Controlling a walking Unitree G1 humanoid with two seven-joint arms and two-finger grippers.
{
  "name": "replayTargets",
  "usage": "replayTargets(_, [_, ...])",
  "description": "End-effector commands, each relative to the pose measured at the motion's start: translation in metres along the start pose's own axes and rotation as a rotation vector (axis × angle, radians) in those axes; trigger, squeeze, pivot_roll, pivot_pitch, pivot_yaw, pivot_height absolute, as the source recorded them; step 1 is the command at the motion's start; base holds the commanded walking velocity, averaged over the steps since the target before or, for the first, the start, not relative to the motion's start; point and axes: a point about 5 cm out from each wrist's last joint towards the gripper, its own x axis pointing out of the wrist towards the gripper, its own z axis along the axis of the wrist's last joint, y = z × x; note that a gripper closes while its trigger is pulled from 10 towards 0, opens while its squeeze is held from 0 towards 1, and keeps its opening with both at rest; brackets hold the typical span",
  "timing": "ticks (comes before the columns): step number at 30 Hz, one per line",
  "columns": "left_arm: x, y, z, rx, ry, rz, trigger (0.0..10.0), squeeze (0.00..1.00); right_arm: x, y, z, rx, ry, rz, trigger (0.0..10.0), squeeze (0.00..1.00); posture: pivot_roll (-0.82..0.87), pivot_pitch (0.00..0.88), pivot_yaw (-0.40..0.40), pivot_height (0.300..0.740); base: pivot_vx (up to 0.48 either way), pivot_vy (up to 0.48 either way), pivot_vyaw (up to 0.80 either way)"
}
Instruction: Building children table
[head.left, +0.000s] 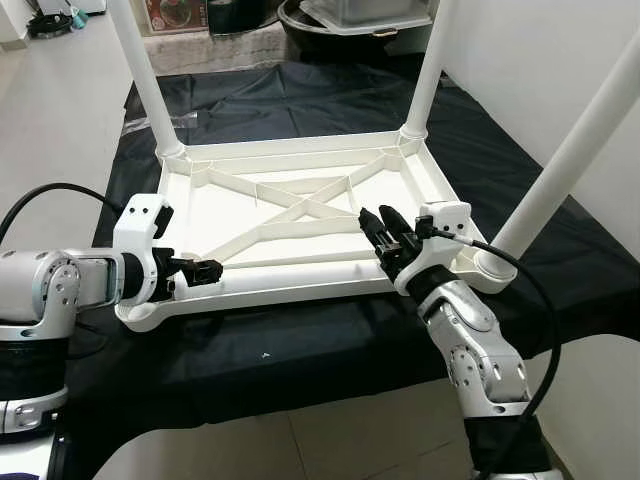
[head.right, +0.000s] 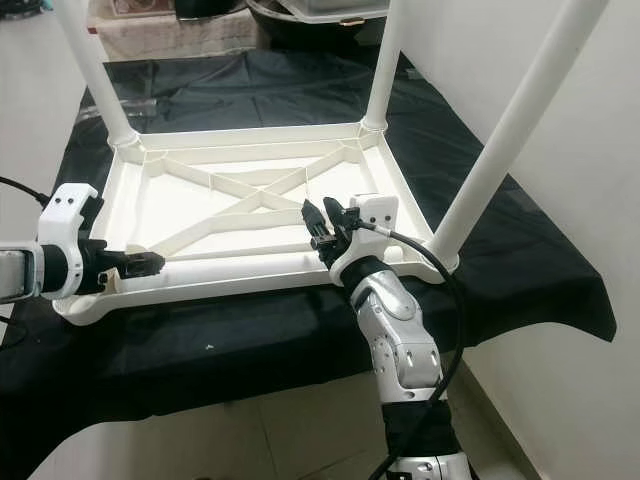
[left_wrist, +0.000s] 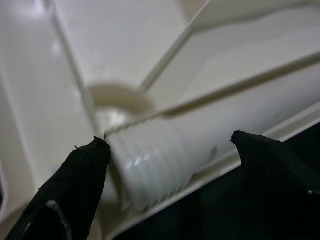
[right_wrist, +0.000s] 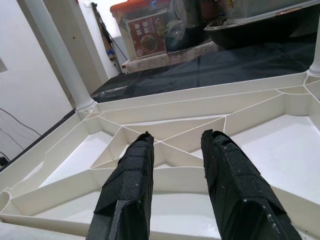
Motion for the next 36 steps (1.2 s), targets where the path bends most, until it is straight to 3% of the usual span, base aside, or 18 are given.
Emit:
replayTargets(1, [0.002, 0.007, -0.011, -0.022, 0.063, 0.034, 10.0, 0.00, 0.001, 0.001, 0.000, 0.008, -0.013, 0.003, 10.0, 0.00, 0.10, 0.145, -0.058, 0.740, 0.000, 0.000, 0.00])
replayTargets(8, [0.003, 0.018, -0.012, -0.048, 0.061, 0.099, 10.0, 0.00, 0.000, 0.000, 0.001, 0.003, -0.012, -0.001, 10.0, 0.00, 0.09, 0.150, -0.058, 0.740, 0.000, 0.000, 0.00])
replayTargets(23, [0.026, -0.001, -0.016, -0.110, 0.060, -0.018, 10.0, 0.00, -0.001, -0.002, 0.002, -0.004, -0.015, -0.010, 10.0, 0.00, 0.08, 0.156, -0.052, 0.740, 0.000, 0.000, 0.00])
replayTargets(30, [0.026, -0.006, -0.005, -0.070, 0.045, -0.021, 10.0, 0.00, -0.002, -0.003, 0.002, -0.004, -0.015, -0.014, 10.0, 0.00, 0.08, 0.156, -0.048, 0.740, 0.000, 0.000, 0.00])
replayTargets(34, [0.019, -0.006, 0.005, -0.021, 0.034, 0.009, 10.0, 0.00, -0.002, -0.003, 0.001, 0.000, -0.013, -0.017, 10.0, 0.00, 0.09, 0.156, -0.045, 0.740, 0.000, 0.000, 0.00])
replayTargets(36, [0.005, -0.001, 0.016, 0.062, 0.005, 0.094, 10.0, 0.00, -0.002, -0.002, 0.000, 0.003, -0.010, -0.018, 10.0, 0.00, 0.09, 0.160, -0.045, 0.740, 0.000, 0.000, 0.00])
